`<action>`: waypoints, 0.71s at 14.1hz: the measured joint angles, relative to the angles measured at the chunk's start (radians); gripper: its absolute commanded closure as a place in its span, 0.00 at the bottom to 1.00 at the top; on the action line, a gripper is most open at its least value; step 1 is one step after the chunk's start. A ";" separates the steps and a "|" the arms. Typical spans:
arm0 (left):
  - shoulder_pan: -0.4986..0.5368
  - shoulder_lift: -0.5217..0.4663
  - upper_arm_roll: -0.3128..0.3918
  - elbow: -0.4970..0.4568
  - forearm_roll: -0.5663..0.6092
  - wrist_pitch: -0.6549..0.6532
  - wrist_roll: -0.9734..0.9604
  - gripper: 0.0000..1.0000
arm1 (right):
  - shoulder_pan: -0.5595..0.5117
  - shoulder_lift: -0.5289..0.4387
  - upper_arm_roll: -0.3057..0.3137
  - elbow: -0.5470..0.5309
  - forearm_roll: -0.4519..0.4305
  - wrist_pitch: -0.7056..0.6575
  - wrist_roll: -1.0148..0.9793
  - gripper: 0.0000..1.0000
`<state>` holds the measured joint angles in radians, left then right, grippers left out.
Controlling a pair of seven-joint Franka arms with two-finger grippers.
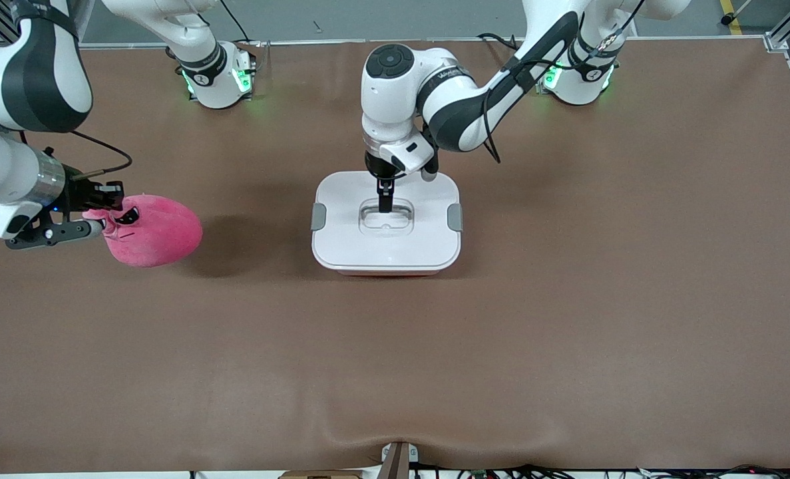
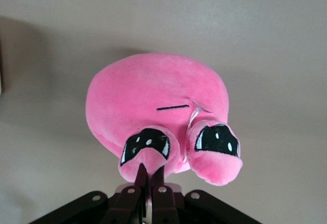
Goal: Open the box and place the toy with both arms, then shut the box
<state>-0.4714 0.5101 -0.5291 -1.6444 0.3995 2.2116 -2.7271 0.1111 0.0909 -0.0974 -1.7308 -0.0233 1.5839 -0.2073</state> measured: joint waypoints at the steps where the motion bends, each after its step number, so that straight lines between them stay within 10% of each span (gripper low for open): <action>1: -0.004 0.002 0.011 0.000 0.000 0.000 0.000 0.17 | 0.001 0.000 0.001 0.015 0.000 -0.015 -0.007 1.00; 10: -0.035 0.057 0.051 0.049 0.040 0.000 0.000 0.36 | 0.017 0.000 0.003 0.061 0.000 -0.027 -0.150 1.00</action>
<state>-0.5061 0.5674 -0.4785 -1.5949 0.4399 2.2119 -2.7276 0.1285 0.0910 -0.0939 -1.6697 -0.0234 1.5568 -0.3575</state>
